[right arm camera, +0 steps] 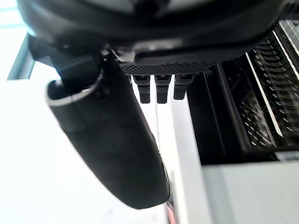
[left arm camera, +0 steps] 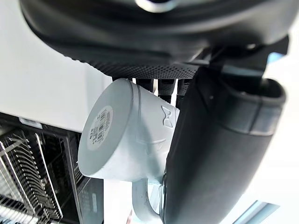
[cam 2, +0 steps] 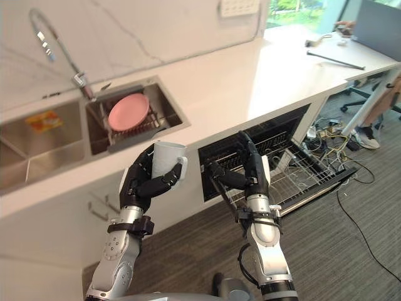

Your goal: Walk over to the sink, pick up the cup, carry it to the dishwasher, place the cup inside the dishwasher, then close the dishwasher door

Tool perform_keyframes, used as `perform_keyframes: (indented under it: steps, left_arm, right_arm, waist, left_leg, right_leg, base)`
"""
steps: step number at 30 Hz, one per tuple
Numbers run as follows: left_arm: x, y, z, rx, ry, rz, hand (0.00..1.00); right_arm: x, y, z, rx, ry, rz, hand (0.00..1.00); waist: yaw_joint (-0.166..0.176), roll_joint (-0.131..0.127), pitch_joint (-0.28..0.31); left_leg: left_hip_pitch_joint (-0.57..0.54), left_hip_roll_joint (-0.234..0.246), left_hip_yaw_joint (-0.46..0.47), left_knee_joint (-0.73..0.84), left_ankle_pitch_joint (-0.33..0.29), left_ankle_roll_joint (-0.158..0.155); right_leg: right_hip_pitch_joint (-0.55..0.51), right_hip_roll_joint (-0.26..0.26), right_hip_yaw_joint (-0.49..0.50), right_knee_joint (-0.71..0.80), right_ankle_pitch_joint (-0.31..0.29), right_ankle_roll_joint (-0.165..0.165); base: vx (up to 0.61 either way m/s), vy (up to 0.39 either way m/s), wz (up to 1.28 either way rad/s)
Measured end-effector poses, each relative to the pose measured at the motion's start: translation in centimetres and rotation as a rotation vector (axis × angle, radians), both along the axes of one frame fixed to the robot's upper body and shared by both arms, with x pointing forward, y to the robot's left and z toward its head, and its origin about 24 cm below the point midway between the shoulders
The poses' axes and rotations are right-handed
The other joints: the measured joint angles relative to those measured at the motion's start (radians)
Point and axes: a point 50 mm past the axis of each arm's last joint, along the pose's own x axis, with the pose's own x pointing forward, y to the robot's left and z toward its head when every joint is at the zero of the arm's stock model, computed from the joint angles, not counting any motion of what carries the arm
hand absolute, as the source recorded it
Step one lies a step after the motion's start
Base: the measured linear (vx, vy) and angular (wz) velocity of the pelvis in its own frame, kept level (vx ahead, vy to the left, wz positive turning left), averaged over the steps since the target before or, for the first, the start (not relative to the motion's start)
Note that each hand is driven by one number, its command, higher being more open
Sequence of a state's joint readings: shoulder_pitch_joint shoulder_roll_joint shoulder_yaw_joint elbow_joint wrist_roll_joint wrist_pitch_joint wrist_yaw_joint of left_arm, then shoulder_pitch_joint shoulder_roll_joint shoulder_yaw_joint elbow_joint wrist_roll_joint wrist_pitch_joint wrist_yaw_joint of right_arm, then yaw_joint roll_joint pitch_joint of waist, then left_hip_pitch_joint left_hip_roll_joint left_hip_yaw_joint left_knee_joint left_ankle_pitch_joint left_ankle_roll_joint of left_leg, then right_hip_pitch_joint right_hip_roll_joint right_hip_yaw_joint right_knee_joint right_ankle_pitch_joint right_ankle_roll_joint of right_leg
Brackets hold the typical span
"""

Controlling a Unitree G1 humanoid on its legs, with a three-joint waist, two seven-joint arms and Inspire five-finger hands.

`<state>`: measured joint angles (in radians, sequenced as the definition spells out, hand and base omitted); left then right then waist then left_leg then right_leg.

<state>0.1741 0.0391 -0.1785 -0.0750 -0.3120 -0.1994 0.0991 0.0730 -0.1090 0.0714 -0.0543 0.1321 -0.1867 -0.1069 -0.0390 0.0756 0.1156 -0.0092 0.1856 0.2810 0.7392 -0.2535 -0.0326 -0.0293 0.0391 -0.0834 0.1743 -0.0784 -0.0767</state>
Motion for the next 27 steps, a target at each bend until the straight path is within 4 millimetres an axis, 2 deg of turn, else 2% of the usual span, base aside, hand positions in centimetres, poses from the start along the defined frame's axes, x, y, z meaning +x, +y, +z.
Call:
perform_keyframes:
  steps: [2,3,5,6,7,8,9,10,14,19,27]
  left_arm:
    - [0.0,-0.2,0.0,-0.009,-0.005,-0.009,0.3]
    - [0.0,-0.2,0.0,-0.01,-0.004,-0.01,0.3]
    - [0.0,-0.3,0.0,-0.011,-0.004,-0.01,0.3]
    - [0.1,-0.2,0.1,-0.011,-0.006,-0.007,0.3]
    - [0.1,-0.3,0.2,-0.006,-0.013,-0.006,0.3]
    - [0.2,-0.4,0.3,0.001,-0.018,-0.007,0.3]
    - [0.2,-0.4,0.0,0.013,-0.004,-0.015,0.3]
    - [0.3,-0.2,0.1,0.032,-0.008,-0.019,0.3]
    - [0.8,0.1,0.6,0.061,-0.029,-0.009,0.3]
    - [1.1,0.8,0.8,0.069,-0.036,0.028,0.3]
    - [2.4,0.2,1.4,0.102,-0.064,0.014,0.3]
  right_arm:
    - [0.0,0.1,0.9,0.008,-0.042,0.007,0.9]
    - [0.0,0.1,0.9,0.008,-0.042,0.008,0.9]
    - [0.0,0.1,0.8,0.01,-0.035,0.011,0.9]
    - [-0.1,0.0,0.7,0.023,-0.031,0.016,0.9]
    - [-0.4,-0.1,0.6,0.021,-0.026,0.022,0.9]
    - [-0.4,-0.4,0.5,0.008,-0.024,0.025,0.9]
    - [-1.0,-0.5,-0.3,0.017,0.013,0.027,0.9]
    - [-1.5,-0.5,-0.8,0.021,0.035,0.032,0.9]
    - [-2.0,-0.4,-1.4,0.058,0.065,0.058,0.9]
    - [-1.9,0.8,-0.9,0.117,0.042,0.119,0.9]
    - [-1.9,1.4,-0.2,0.238,0.01,0.18,0.9]
  waist:
    - [0.007,-0.002,0.002]
    - [0.013,-0.003,0.002]
    - [0.019,-0.003,0.003]
    - [0.019,0.001,0.001]
    - [0.018,0.022,-0.01]
    - [0.016,0.037,-0.008]
    - [0.004,0.023,-0.015]
    - [-0.006,0.003,-0.02]
    - [-0.008,-0.006,-0.017]
    - [-0.005,-0.015,-0.022]
    - [-0.01,-0.026,-0.032]
  left_leg:
    - [-0.088,-0.034,-0.071,-0.053,-0.052,0.0]
    - [-0.101,-0.04,-0.093,-0.083,-0.059,-0.004]
    - [-0.121,-0.084,-0.181,-0.203,-0.056,-0.011]
    - [-0.114,-0.104,-0.241,-0.324,-0.011,-0.033]
    - [-0.109,-0.093,-0.273,-0.438,0.143,-0.037]
    - [-0.115,-0.081,-0.288,-0.449,0.178,-0.054]
    - [-0.082,-0.098,-0.279,-0.464,0.177,-0.05]
    - [-0.056,-0.121,-0.266,-0.515,0.194,-0.029]
    - [0.024,-0.17,-0.234,-0.67,0.263,-0.003]
    - [0.072,-0.165,-0.194,-0.757,0.292,-0.002]
    - [0.083,-0.162,-0.141,-0.792,0.302,0.0]
  right_leg:
    - [0.026,-0.01,0.071,-0.023,0.0,0.001]
    - [0.033,-0.013,0.089,-0.023,0.0,0.002]
    - [0.058,-0.024,0.134,-0.023,0.0,0.003]
    - [0.075,-0.027,0.144,-0.02,-0.01,0.019]
    - [0.087,-0.013,0.149,-0.019,-0.038,0.051]
    - [0.099,0.003,0.156,-0.018,-0.051,0.057]
    - [0.11,-0.019,0.162,-0.014,-0.053,0.068]
    - [0.112,-0.045,0.167,-0.014,-0.068,0.082]
    - [0.11,-0.092,0.19,-0.017,-0.079,0.104]
    - [0.103,-0.09,0.226,-0.023,-0.076,0.108]
    - [0.087,-0.082,0.282,-0.056,-0.046,0.123]
  base:
    - [0.28,0.107,-0.88]
    - [0.21,0.134,-0.97]
    - [0.18,0.144,-0.83]
    - [0.18,0.171,-0.81]
    - [0.21,0.242,-0.73]
    - [0.2,0.269,-0.46]
    - [0.17,0.247,-0.18]
    - [0.12,0.168,-0.11]
    - [0.07,0.092,-0.1]
    - [0.02,0.003,-0.21]
    - [0.0,-0.003,-0.22]
